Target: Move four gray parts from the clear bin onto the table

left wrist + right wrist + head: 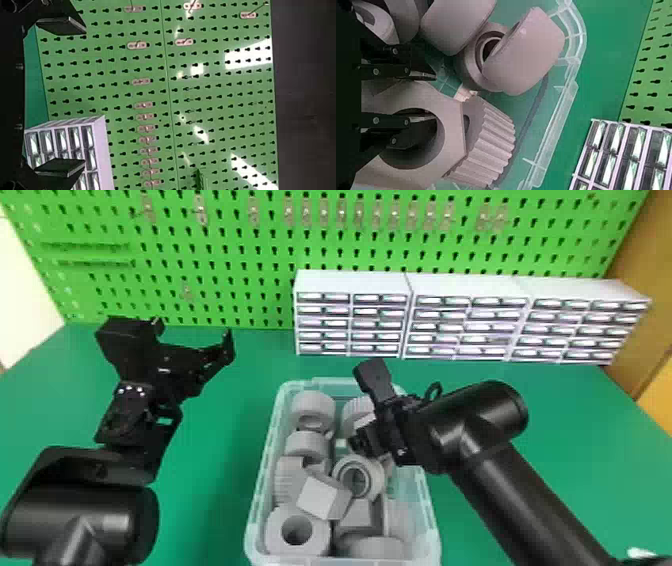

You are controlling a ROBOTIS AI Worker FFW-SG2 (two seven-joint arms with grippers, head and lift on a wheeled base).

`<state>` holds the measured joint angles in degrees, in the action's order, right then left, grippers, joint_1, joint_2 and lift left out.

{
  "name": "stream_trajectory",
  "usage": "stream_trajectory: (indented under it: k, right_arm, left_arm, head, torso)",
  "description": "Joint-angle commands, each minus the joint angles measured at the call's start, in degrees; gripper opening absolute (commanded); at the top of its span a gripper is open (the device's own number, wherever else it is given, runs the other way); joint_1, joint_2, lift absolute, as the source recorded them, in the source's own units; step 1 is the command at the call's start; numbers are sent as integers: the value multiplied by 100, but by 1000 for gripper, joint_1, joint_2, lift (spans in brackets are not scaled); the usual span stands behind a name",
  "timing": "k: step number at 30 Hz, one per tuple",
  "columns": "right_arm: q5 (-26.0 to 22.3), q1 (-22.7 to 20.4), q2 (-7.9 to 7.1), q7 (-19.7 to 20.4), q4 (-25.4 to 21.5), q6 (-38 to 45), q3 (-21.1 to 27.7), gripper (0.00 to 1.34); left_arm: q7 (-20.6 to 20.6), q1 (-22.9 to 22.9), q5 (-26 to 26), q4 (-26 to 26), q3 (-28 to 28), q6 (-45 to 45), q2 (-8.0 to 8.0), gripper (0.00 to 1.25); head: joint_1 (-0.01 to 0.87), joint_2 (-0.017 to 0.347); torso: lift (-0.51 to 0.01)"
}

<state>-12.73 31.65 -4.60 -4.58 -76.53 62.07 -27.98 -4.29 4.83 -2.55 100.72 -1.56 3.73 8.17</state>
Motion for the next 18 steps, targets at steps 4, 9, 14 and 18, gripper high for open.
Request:
stream_trajectory:
  k: [4, 9, 14, 18]
  right_arm:
    - [51, -18, 3, 1, -126, 7, -5, 325]
    - [42, -27, 3, 1, -389, 16, 4, 325]
    - [42, -27, -6, 1, -732, 16, 4, 325]
    - [51, -18, -24, 1, -1031, 33, 4, 325]
  left_arm:
    - [-2, 1, 0, 0, -2, -4, 0, 1135]
    - [-11, -8, 0, 0, 6, -4, 0, 1135]
    - [-11, -8, 0, 0, -2, 5, 0, 1135]
    - [-11, -17, 0, 0, -2, 5, 0, 1135]
  head:
    - [678, 34]
    - [678, 34]
    - [678, 34]
    - [678, 34]
  torso:
    - [-50]
    - [-50]
    - [-50]
    - [-50]
